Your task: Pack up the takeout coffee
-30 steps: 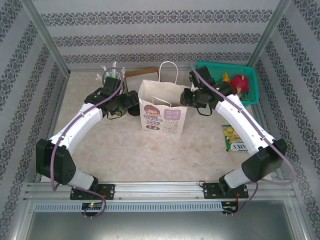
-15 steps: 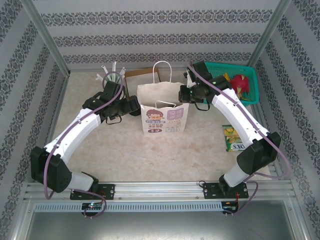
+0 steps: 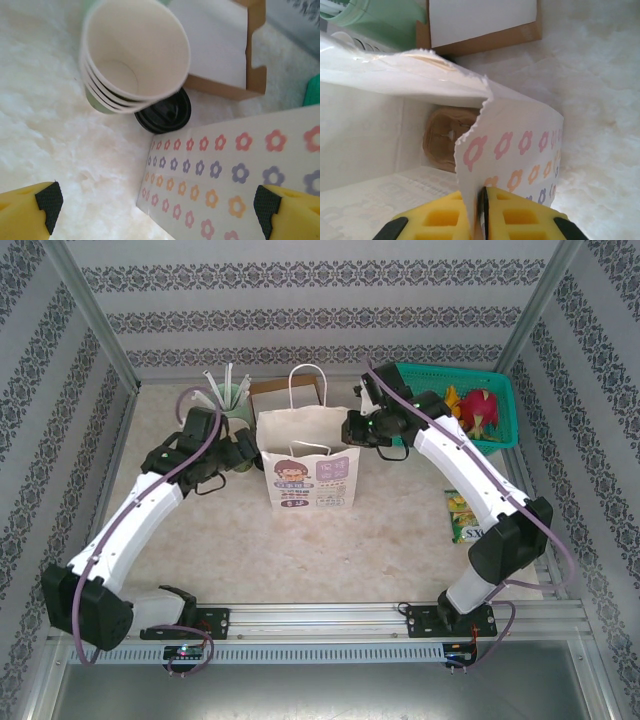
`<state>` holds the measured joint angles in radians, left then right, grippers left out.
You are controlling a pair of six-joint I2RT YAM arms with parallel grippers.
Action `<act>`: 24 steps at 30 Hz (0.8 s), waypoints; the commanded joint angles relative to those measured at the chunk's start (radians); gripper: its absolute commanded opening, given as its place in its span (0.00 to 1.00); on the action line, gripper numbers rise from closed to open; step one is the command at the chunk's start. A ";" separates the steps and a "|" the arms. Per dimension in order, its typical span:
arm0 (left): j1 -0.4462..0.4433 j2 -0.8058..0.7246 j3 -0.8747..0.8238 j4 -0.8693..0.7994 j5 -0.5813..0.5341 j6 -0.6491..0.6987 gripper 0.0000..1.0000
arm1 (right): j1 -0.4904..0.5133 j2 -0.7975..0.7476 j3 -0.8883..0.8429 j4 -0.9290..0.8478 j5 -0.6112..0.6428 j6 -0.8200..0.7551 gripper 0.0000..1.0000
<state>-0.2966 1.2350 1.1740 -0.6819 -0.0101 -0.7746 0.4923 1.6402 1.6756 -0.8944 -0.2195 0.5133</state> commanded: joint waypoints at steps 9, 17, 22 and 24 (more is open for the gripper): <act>0.179 -0.082 0.092 0.014 -0.067 0.116 1.00 | 0.025 0.032 0.058 0.072 -0.027 0.019 0.26; 0.273 0.001 0.154 0.116 0.022 0.178 1.00 | 0.023 -0.043 0.042 0.100 0.089 -0.021 0.55; 0.297 0.098 0.217 0.125 0.026 0.211 1.00 | 0.025 -0.173 -0.126 0.343 0.241 -0.025 0.96; 0.295 0.135 0.238 0.120 0.039 0.216 0.97 | 0.025 -0.227 -0.194 0.442 0.333 -0.008 0.98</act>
<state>-0.0063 1.3407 1.3708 -0.5888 0.0025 -0.6014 0.5083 1.4830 1.5475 -0.6392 -0.0429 0.4980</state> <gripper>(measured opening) 0.976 0.964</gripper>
